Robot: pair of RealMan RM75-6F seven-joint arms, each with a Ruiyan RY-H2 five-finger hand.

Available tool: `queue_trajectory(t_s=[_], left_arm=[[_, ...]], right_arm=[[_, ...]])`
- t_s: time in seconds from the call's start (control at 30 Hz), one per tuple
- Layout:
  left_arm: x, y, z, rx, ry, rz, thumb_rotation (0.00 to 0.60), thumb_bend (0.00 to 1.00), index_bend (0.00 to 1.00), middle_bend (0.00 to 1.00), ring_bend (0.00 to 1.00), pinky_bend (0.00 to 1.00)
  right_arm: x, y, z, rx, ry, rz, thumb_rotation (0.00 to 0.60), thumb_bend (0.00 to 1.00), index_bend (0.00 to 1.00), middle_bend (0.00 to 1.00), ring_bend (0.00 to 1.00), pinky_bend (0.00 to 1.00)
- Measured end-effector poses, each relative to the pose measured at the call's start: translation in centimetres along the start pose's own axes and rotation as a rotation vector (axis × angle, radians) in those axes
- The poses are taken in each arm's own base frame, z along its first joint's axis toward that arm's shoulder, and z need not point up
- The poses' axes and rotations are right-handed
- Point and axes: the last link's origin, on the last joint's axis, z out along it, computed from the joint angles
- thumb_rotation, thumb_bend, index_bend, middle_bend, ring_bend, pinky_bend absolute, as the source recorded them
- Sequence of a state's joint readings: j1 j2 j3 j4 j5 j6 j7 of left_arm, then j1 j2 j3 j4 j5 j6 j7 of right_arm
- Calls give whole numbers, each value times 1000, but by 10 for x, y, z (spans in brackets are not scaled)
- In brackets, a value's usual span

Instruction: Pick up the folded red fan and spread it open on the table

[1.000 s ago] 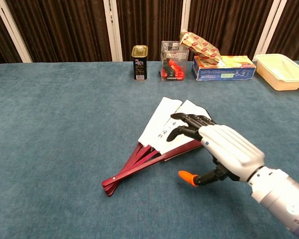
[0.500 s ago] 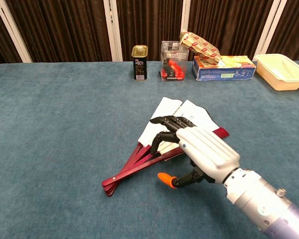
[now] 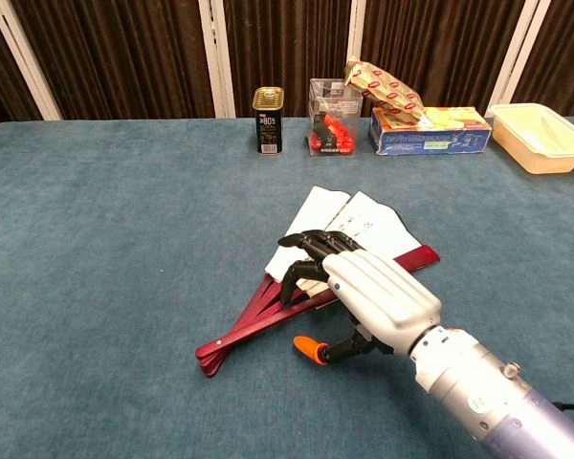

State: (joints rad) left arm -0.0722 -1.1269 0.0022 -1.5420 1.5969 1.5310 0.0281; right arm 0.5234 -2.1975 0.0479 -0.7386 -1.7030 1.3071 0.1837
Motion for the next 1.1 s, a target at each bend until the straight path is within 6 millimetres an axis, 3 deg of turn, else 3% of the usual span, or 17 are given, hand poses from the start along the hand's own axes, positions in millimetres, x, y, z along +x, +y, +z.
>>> queue_trajectory(t_s=[0.2,0.37,0.57,0.77,1.1], left_arm=[[-1,0,0,3,-6,-3,600,0,0,0,0,0],[-1,-1,1,6,-9,-6,600,0,0,0,0,0],[-1,-2,1,6,-8,-8,600,0,0,0,0,0],[0,-2,0,8,-7,-11,600,0,0,0,0,0],[1,0,-2,-2,-4,-4,600,0,0,0,0,0]], right_arm=[[-5,-1,5,-7,-6,-2,600,304,534,166,9,0],[-9,-1,5,-2,-15,-4,600,392,627,210,10,0],[-7,-1,3,9,-9,-3,600,456,668,225,11,0],[9,0,10,22,38,-4,600,473,697,239,11,0],[59,-3,29,17,151,-3,600,474,707,245,12,0]])
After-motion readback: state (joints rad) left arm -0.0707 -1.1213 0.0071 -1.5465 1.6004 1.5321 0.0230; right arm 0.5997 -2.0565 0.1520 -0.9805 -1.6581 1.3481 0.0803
